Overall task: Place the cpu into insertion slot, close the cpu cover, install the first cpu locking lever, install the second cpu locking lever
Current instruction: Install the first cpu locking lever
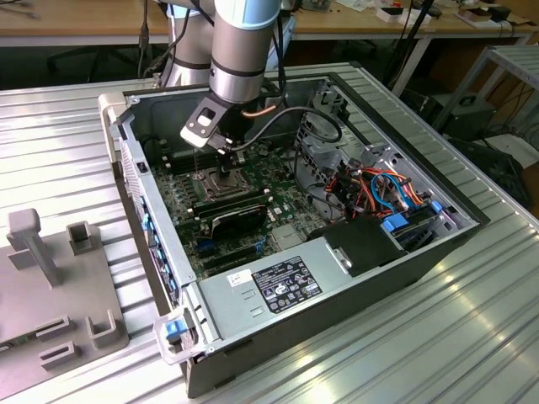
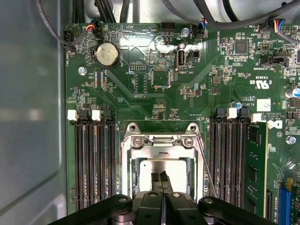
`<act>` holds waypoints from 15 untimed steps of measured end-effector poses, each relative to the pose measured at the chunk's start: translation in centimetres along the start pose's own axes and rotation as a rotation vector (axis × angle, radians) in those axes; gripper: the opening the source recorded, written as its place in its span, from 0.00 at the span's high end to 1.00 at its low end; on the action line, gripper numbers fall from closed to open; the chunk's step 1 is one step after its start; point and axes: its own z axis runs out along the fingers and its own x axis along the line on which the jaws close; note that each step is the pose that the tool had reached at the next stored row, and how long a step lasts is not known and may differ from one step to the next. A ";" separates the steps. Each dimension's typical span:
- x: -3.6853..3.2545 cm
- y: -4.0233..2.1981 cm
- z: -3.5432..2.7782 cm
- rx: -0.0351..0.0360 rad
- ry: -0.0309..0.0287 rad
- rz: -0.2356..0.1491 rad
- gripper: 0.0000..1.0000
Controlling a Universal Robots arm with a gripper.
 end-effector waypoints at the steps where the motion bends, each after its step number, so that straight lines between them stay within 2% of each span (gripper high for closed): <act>1: 0.00 0.01 0.00 0.0000 0.0001 0.000 0.89; 5: 0.00 0.02 -0.19 0.0002 0.0000 0.000 0.89; 7: 0.00 0.02 -0.62 0.0002 0.0000 0.000 0.89; 8: -0.01 0.02 -1.24 0.0001 0.0001 -0.002 0.89; 9: -0.02 0.01 -1.58 0.0001 0.0000 -0.010 0.89; 10: -0.02 0.01 -1.68 0.0001 -0.0001 -0.018 0.89; 11: -0.01 0.00 -1.68 -0.0002 0.0001 -0.031 0.89; 13: -0.01 -0.01 -1.68 -0.0008 -0.0001 -0.091 0.89; 15: -0.01 -0.01 -1.68 -0.0012 -0.0002 -0.130 0.89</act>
